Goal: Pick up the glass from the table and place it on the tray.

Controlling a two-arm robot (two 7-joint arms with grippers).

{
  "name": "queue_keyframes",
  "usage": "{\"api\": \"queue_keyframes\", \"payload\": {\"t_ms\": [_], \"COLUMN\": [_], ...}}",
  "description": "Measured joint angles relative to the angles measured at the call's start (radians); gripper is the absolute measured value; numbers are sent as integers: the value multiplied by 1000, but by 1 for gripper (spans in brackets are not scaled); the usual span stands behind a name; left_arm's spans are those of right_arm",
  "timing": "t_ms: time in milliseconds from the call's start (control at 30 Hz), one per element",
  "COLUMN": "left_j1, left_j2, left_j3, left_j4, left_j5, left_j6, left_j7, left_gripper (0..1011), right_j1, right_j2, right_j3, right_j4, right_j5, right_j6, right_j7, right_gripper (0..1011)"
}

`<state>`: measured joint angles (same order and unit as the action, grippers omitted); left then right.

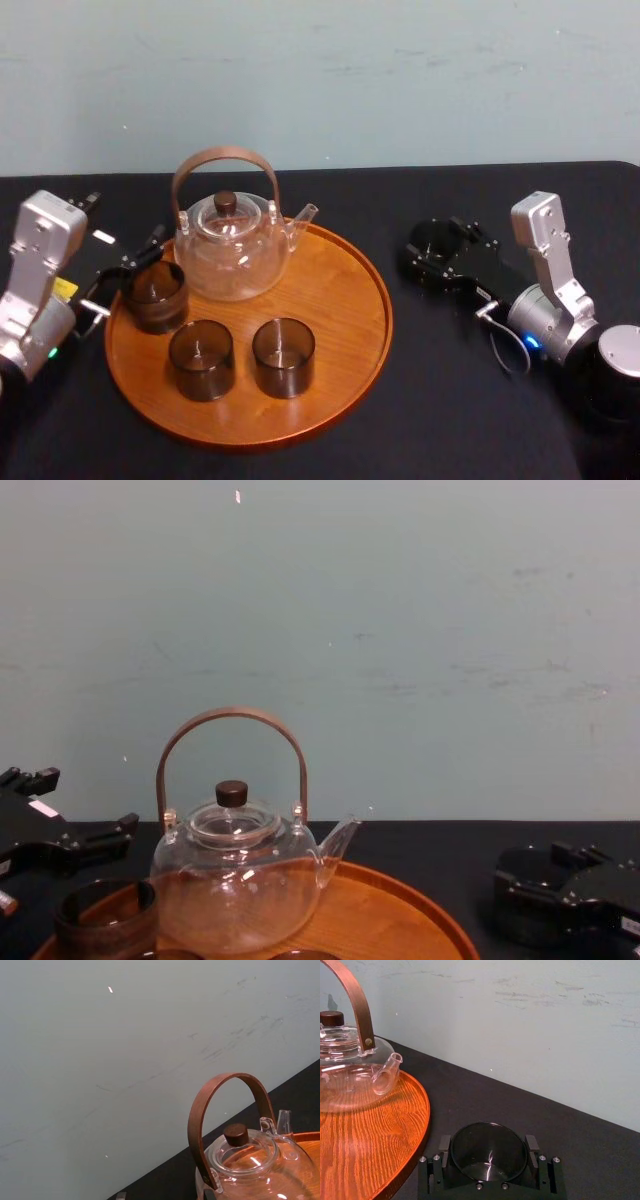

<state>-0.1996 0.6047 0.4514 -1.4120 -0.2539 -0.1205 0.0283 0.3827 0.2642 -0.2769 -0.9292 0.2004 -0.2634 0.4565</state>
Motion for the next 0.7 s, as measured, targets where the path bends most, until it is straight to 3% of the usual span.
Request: {"api": "queue_keyframes", "payload": {"t_ms": [467, 700], "left_j1": [0, 0], "left_j2": [0, 0], "left_j3": [0, 0], "left_j4": [0, 0], "left_j5": [0, 0], "left_j6": [0, 0], "left_j7": [0, 0], "left_gripper": [1001, 1001], "right_j1": [-3, -29], "right_j2": [0, 10], "right_j3": [1, 8], "right_j4": [-3, -64], "right_j5": [1, 10], "right_j6": [-2, -5], "right_j7": [1, 1], "right_gripper": [907, 907]}}
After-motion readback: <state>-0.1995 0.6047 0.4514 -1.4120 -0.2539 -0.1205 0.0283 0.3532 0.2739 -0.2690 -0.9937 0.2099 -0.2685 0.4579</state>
